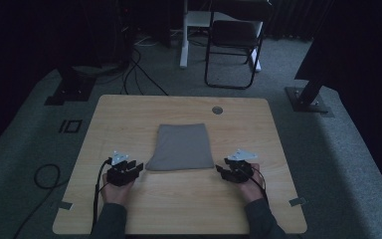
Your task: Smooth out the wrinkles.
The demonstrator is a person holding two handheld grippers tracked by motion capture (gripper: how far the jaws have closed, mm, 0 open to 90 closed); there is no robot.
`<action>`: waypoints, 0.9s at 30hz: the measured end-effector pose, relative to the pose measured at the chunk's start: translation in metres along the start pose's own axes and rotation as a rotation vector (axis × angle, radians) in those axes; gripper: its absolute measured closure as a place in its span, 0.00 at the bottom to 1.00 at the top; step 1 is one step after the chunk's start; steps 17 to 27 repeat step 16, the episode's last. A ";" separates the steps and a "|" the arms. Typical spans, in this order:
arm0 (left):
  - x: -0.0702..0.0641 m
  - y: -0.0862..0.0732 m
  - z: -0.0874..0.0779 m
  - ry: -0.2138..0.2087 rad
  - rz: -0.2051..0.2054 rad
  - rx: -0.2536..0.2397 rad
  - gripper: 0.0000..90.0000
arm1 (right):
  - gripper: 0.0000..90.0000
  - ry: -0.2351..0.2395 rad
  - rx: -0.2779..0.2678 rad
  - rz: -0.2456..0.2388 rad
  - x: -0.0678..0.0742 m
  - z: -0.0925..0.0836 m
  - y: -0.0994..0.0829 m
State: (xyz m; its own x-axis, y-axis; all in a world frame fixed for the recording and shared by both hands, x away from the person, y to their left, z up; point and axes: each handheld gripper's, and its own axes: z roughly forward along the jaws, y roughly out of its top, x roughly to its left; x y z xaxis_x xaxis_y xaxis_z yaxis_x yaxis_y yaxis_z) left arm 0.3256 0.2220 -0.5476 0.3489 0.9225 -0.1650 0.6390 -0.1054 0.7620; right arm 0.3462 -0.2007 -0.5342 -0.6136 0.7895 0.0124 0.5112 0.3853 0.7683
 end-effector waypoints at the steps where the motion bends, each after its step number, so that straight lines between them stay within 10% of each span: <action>1: 0.002 0.000 0.000 0.011 -0.002 -0.001 0.67 | 0.55 -0.009 -0.005 0.012 -0.003 -0.002 -0.001; 10: 0.007 0.001 0.005 0.052 -0.013 0.013 0.65 | 0.54 -0.060 0.000 0.096 -0.027 -0.005 -0.011; 27: 0.012 0.001 0.006 0.061 -0.046 0.015 0.65 | 0.54 -0.067 0.003 0.098 -0.029 -0.004 -0.012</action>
